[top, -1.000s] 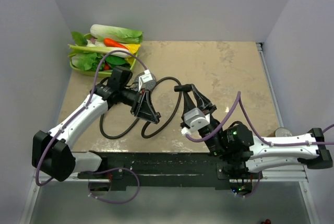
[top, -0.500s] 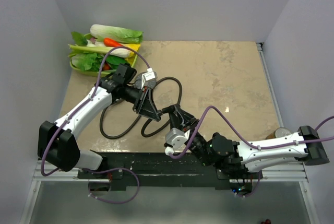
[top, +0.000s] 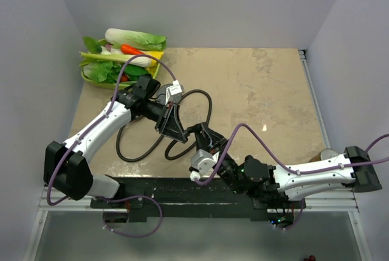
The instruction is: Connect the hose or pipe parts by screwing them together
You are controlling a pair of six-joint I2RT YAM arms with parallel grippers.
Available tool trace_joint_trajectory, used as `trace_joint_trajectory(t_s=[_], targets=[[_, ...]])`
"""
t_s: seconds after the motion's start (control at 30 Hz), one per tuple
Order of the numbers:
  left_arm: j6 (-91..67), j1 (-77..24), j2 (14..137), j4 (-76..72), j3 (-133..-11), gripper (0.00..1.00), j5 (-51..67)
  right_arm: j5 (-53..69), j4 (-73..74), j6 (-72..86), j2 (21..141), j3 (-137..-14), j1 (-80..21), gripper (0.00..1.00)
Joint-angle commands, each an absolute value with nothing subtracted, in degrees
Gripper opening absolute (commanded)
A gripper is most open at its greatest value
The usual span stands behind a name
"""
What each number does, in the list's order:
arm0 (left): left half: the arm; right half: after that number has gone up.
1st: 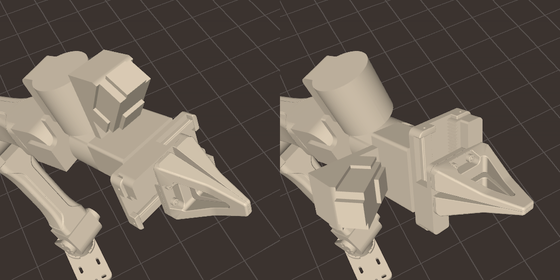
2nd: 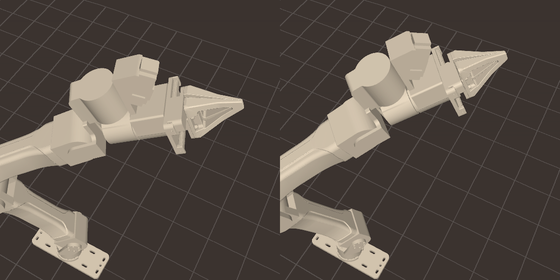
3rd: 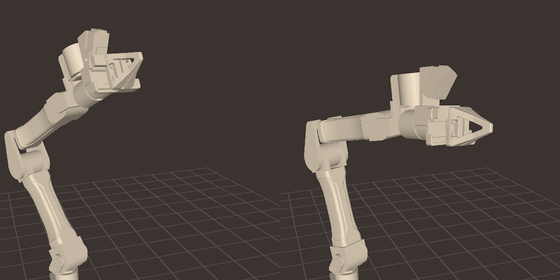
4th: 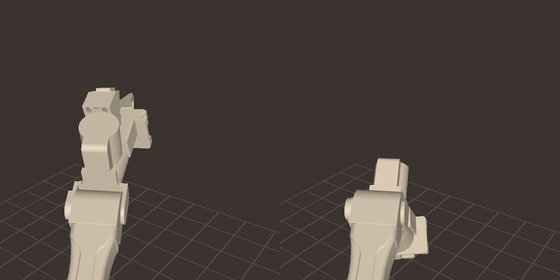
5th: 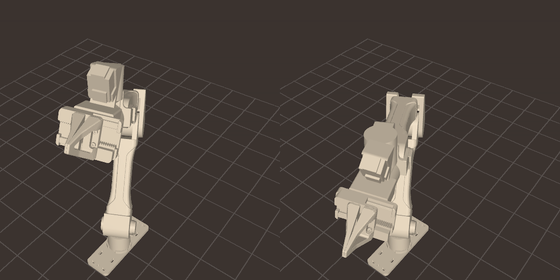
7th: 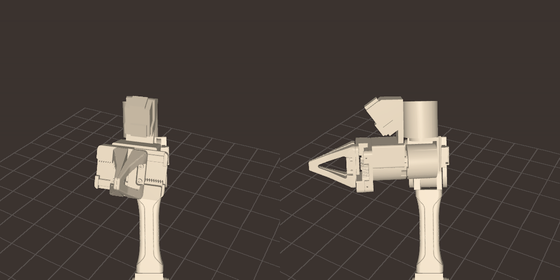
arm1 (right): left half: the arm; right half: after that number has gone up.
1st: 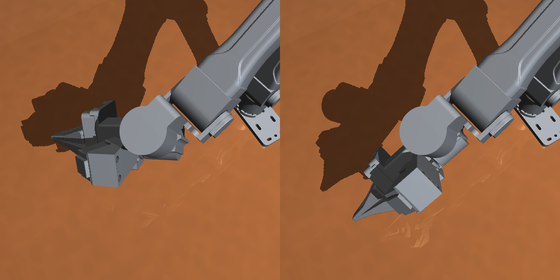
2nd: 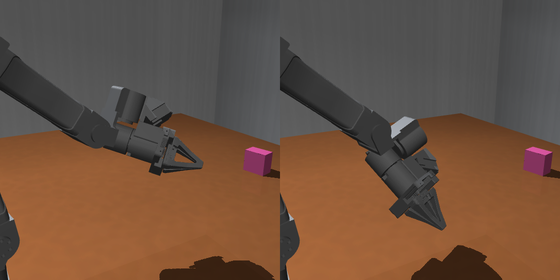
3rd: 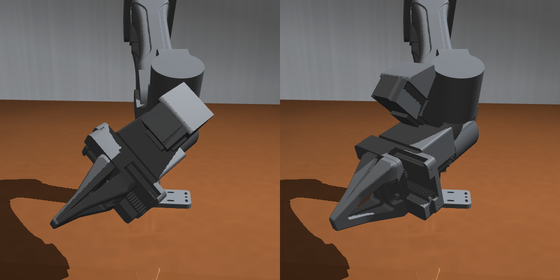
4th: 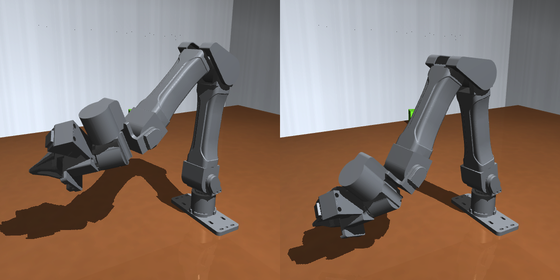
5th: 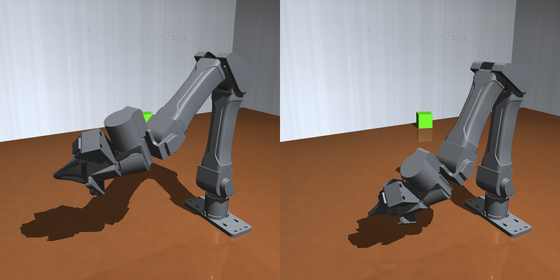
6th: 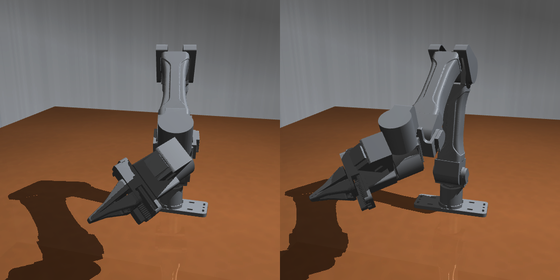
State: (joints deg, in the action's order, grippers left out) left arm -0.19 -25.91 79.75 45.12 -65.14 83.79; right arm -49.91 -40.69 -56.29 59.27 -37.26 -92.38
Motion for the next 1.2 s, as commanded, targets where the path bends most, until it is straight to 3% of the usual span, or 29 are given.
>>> trace_joint_trajectory(t_s=[0.0, 1.17], targets=[[0.6, -26.3, 77.5, 44.3, -67.6, 0.0, 97.6, -48.7, -44.5, -54.1, 58.9, -37.6, -93.5, 0.0], [-3.9, -30.2, 73.7, 38.5, -70.1, 0.0, 97.6, -48.0, -47.4, -47.2, 59.9, -35.9, -94.9, 0.0]])
